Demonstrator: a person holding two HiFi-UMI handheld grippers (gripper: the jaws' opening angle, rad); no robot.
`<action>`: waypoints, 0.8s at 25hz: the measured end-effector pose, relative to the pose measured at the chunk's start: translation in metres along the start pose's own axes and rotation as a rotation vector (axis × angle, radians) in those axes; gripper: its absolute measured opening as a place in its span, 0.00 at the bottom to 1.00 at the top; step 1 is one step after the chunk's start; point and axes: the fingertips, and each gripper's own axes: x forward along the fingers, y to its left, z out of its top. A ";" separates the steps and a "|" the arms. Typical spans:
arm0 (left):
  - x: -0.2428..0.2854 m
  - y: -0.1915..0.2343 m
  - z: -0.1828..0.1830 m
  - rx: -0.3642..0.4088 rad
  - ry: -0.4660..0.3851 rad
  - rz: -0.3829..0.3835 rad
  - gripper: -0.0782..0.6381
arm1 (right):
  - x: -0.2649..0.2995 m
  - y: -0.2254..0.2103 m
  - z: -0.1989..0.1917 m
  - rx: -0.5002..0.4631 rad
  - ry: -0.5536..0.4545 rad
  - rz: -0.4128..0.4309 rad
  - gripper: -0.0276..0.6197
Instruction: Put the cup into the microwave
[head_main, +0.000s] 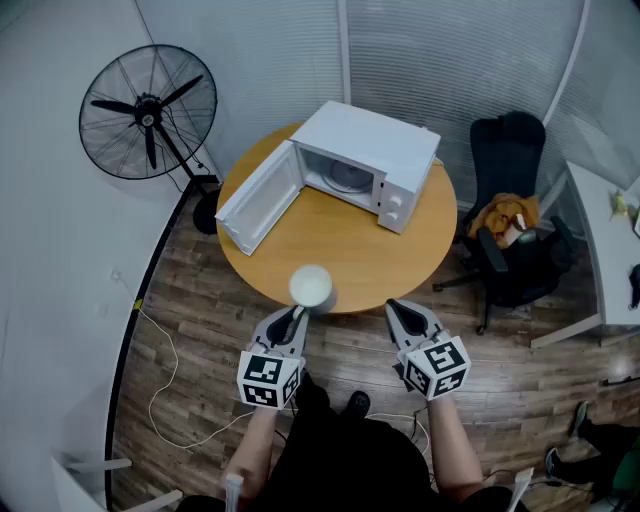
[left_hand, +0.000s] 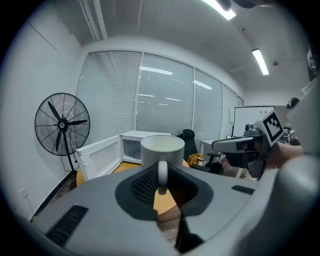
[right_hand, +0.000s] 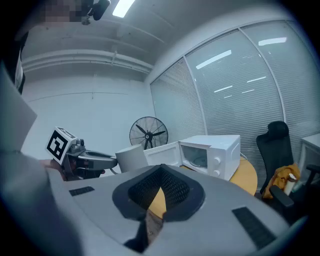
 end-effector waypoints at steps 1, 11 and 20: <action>0.000 0.000 0.000 0.002 0.000 0.001 0.17 | -0.001 0.002 0.000 -0.002 0.000 0.003 0.05; 0.001 -0.009 0.001 -0.002 -0.015 0.008 0.17 | -0.010 0.002 -0.001 0.005 -0.025 0.001 0.05; 0.002 -0.020 -0.003 0.006 -0.001 0.013 0.17 | -0.017 -0.002 -0.009 0.018 -0.012 0.003 0.06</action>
